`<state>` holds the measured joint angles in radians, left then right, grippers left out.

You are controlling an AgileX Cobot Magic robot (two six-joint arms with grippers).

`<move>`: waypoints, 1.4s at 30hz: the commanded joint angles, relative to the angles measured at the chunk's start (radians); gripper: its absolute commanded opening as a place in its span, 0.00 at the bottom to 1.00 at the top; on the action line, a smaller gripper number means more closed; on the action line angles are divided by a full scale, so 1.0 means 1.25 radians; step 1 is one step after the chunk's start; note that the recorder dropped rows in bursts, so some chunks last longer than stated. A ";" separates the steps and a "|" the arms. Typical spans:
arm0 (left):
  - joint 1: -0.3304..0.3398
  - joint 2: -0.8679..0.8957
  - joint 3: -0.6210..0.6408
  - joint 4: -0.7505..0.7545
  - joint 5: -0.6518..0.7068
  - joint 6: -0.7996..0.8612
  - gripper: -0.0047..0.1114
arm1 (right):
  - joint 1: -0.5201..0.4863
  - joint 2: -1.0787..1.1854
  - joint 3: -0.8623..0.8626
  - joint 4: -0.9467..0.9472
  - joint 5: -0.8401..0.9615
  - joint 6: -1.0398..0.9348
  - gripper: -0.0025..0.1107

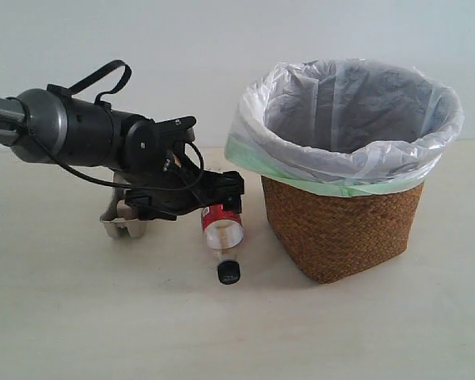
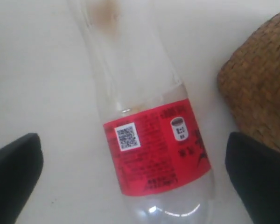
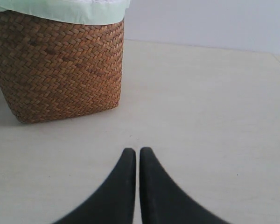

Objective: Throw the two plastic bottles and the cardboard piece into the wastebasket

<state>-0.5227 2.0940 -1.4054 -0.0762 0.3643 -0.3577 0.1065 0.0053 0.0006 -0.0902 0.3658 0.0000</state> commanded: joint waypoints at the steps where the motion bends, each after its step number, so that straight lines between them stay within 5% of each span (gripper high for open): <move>1: 0.001 0.024 -0.004 -0.029 -0.034 -0.007 0.97 | -0.004 -0.004 0.000 -0.001 -0.003 0.000 0.02; 24: -0.001 0.103 -0.004 -0.071 -0.112 -0.005 0.95 | -0.004 -0.004 0.000 -0.001 -0.003 0.000 0.02; 28: -0.001 0.103 -0.005 -0.071 -0.116 -0.005 0.70 | -0.004 -0.004 0.000 -0.001 -0.003 0.000 0.02; 33: 0.003 0.103 -0.007 -0.065 -0.105 0.000 0.08 | -0.004 -0.004 0.000 -0.001 -0.003 0.000 0.02; 42: 0.009 0.035 -0.007 0.071 -0.034 0.008 0.07 | -0.004 -0.004 0.000 -0.001 -0.003 0.000 0.02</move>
<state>-0.5204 2.1910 -1.4127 -0.0509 0.2837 -0.3545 0.1065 0.0053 0.0006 -0.0902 0.3658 0.0000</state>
